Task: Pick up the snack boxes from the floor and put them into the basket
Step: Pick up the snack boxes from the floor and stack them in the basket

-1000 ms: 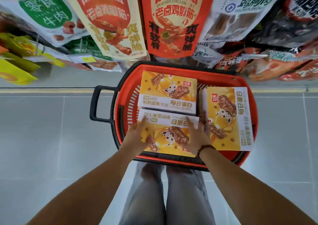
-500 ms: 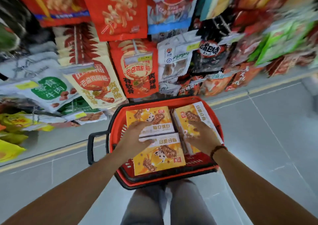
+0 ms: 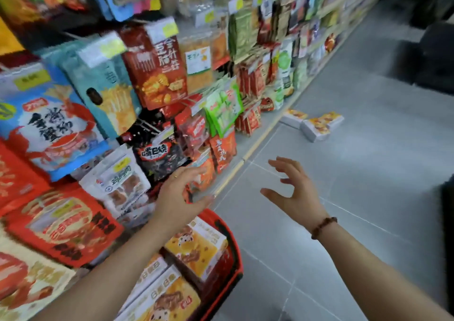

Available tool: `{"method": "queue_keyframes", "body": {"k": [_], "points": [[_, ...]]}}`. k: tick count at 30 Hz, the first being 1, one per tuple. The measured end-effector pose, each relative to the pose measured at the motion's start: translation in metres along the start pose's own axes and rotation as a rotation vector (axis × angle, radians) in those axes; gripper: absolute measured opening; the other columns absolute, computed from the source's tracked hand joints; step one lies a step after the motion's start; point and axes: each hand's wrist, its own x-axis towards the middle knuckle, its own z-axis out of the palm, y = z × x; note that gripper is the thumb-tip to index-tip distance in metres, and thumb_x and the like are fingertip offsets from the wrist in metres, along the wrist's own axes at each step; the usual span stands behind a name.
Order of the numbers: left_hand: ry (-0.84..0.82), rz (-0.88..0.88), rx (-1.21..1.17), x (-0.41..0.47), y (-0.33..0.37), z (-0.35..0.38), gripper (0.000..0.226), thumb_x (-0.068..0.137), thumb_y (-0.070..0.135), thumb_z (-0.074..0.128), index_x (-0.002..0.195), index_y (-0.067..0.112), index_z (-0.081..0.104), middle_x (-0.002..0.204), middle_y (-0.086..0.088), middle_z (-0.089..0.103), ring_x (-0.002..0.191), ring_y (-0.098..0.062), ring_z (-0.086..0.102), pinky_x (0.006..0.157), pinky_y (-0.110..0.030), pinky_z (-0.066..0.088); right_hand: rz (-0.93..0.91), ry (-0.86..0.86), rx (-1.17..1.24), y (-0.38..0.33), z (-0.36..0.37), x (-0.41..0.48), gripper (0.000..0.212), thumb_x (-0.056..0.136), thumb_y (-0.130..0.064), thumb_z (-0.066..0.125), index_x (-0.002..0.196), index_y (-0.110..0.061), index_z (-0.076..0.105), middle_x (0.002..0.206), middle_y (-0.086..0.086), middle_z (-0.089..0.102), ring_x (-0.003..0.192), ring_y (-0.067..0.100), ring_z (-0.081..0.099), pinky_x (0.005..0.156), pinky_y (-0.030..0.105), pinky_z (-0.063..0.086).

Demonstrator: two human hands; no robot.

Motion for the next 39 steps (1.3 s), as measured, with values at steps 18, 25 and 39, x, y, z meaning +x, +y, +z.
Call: {"method": "queue_keyframes", "body": {"k": [18,25,39], "points": [[-0.098,0.164,-0.191,0.24,0.164,0.312,0.057,0.063,0.044,0.073,0.112,0.018,0.063,0.115,0.006,0.061,0.109,-0.002,0.054,0.098,-0.017,0.039,0.18,0.372,0.019,0.211,-0.261,0.085,0.053,0.073,-0.023,0.08,0.12,-0.029,0.055,0.118,-0.011,0.051,0.106,0.003,0.054,0.087,0.019,0.047],[-0.109,0.147,-0.145,0.392,0.136,0.38,0.05,0.068,0.017,0.083,0.112,0.023,0.061,0.108,0.01,0.061,0.104,-0.001,0.055,0.093,-0.013,0.04,0.203,0.376,0.054,0.301,-0.296,0.227,0.049,0.074,-0.022,0.078,0.117,-0.029,0.055,0.114,-0.009,0.051,0.106,0.008,0.054,0.085,0.017,0.047],[-0.136,0.019,-0.083,0.64,0.176,0.585,0.053,0.066,0.016,0.083,0.115,0.016,0.063,0.112,0.002,0.061,0.106,-0.009,0.054,0.093,-0.018,0.037,0.339,0.267,0.038,0.51,-0.441,0.43,0.052,0.076,-0.024,0.077,0.122,-0.031,0.052,0.116,-0.01,0.049,0.106,0.007,0.053,0.086,0.022,0.047]]}}
